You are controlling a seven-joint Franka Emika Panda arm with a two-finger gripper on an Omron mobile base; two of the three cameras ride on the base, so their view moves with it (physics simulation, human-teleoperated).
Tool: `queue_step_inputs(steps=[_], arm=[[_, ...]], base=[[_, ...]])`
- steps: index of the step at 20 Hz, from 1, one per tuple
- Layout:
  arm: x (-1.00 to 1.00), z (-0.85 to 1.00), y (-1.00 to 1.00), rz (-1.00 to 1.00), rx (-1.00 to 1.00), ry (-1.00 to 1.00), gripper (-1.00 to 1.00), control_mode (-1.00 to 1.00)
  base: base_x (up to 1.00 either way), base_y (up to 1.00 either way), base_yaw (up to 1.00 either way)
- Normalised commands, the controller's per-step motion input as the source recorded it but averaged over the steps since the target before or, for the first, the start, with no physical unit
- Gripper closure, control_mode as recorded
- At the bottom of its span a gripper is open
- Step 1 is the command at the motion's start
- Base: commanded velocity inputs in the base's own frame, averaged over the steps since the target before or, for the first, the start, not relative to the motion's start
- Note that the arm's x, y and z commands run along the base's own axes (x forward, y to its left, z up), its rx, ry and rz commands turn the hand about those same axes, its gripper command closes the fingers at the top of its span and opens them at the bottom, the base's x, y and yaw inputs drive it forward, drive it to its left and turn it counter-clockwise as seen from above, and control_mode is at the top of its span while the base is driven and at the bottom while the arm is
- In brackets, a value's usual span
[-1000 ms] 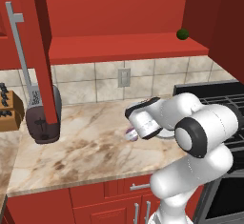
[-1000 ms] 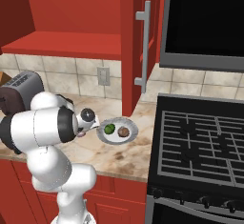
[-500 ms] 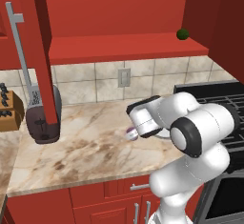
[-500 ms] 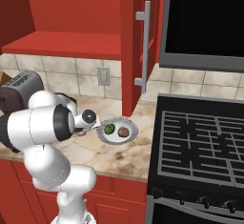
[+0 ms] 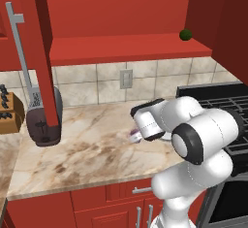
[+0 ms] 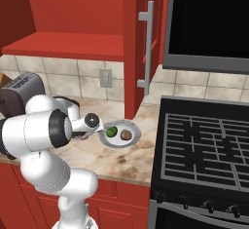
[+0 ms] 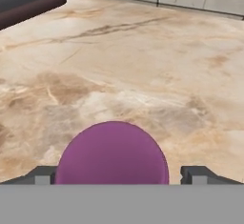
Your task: Pick the avocado and bread from the counter and place them on the plate. Then pick the jam from the cabinet and place it next to the plate. Lastly close the cabinet door.
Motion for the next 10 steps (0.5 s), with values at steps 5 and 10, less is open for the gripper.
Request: queue_step_inputs(steps=[5, 10], arm=[[-0.22, 0.00, -0.37, 0.00, 0.00, 0.00, -1.00, -1.00], [-0.25, 0.00, -0.18, 0.00, 0.00, 0.00, -1.00, -1.00]], base=[[0.00, 0.00, 0.00], [0.00, 0.00, 0.00]])
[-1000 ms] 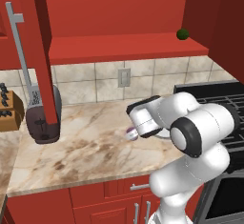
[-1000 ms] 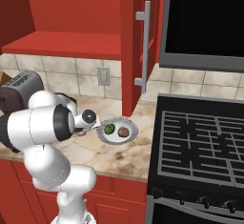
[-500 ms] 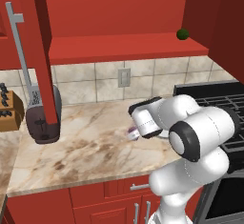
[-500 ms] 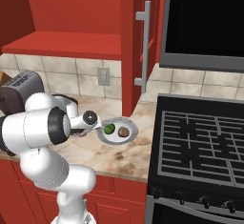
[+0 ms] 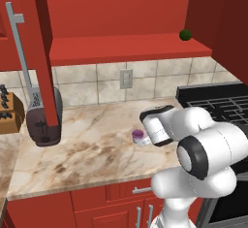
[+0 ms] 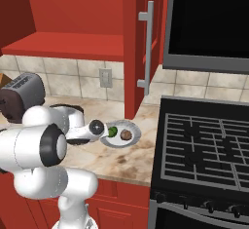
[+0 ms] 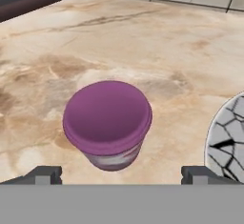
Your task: Pick the avocado and bread from the counter and place them on the plate. Then pick the jam from the cabinet and place it next to the plate. Lastly close the cabinet door.
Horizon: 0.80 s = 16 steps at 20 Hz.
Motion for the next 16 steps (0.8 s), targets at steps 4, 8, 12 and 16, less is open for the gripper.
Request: queue_step_inputs(steps=[4, 8, 12, 16], arm=[[-0.28, 0.08, 0.00, 0.00, 0.00, 0.00, -1.00, -1.00], [-0.20, 0.48, 0.04, 0.00, -0.02, 0.01, -1.00, -1.00], [-0.02, 0.85, 0.22, 0.00, -0.04, 0.01, -1.00, -1.00], [-0.12, 0.79, 0.16, 0.00, -0.07, 0.07, -1.00, -1.00]], base=[[0.00, 0.00, 0.00], [0.00, 0.00, 0.00], [0.00, 0.00, 0.00], [0.00, 0.00, 0.00]])
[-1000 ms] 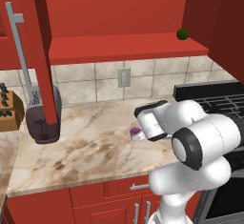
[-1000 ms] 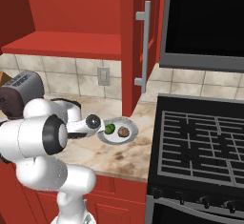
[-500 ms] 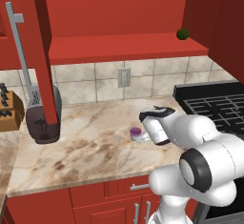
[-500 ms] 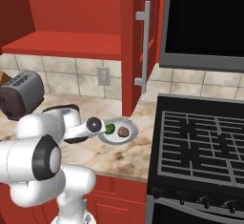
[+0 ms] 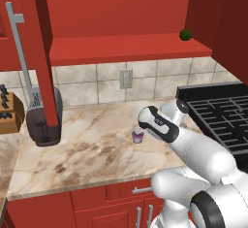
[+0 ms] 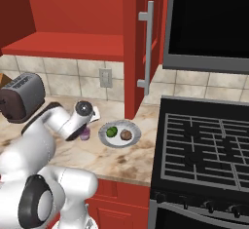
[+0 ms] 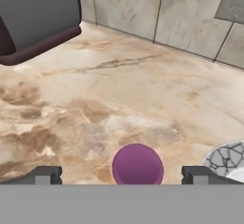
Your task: Pick the avocado and bread from the counter and place them on the plate. Then pick the jam from the cabinet and place it next to the plate. Lastly close the cabinet door.
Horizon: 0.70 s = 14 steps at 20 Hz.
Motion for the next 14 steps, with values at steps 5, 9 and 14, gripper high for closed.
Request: queue_step_inputs(steps=[5, 9, 14], arm=[[-0.21, 0.53, 0.08, 0.00, -0.05, 0.11, -1.00, -1.00], [-0.34, 0.42, 0.00, 0.00, 0.00, 0.08, -1.00, -1.00], [-0.54, 0.34, 0.00, 0.00, 0.00, 0.02, -1.00, -1.00]], base=[[0.00, 0.00, 0.00], [0.00, 0.00, 0.00], [0.00, 0.00, 0.00]])
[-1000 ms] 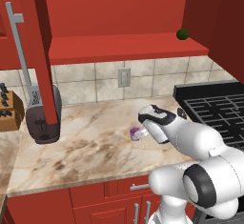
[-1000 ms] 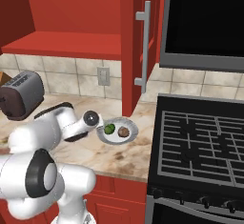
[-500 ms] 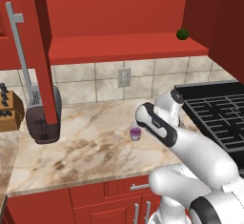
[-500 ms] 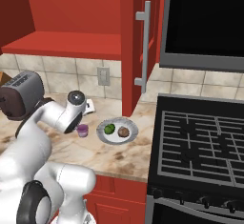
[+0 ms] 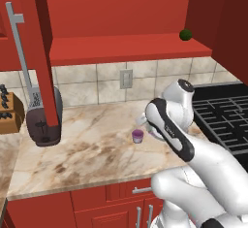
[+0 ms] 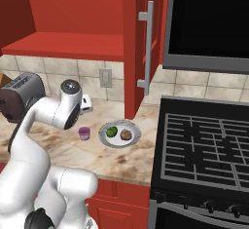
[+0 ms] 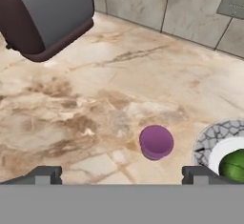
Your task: Pick the avocado and bread from the counter and place them on the plate. Then pick the jam from the cabinet and place it next to the plate. Lastly close the cabinet door.
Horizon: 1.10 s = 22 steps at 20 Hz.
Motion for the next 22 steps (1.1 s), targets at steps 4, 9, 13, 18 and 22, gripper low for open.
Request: queue_step_inputs(steps=[4, 9, 13, 18, 22], arm=[[-0.74, 0.22, 0.00, 0.00, 0.00, 0.00, -1.00, -1.00], [-0.71, 0.31, 0.00, 0.00, 0.00, 0.00, -1.00, -1.00], [-0.60, 0.44, 0.00, 0.00, 0.00, 0.00, -1.00, -1.00], [-0.60, 0.63, 0.00, 0.00, 0.00, -0.05, -1.00, -1.00], [-0.64, 0.59, 0.00, 0.00, 0.00, -0.07, -1.00, -1.00]], base=[[0.00, 0.00, 0.00], [0.00, 0.00, 0.00], [0.00, 0.00, 0.00], [0.00, 0.00, 0.00], [0.00, 0.00, 0.00]])
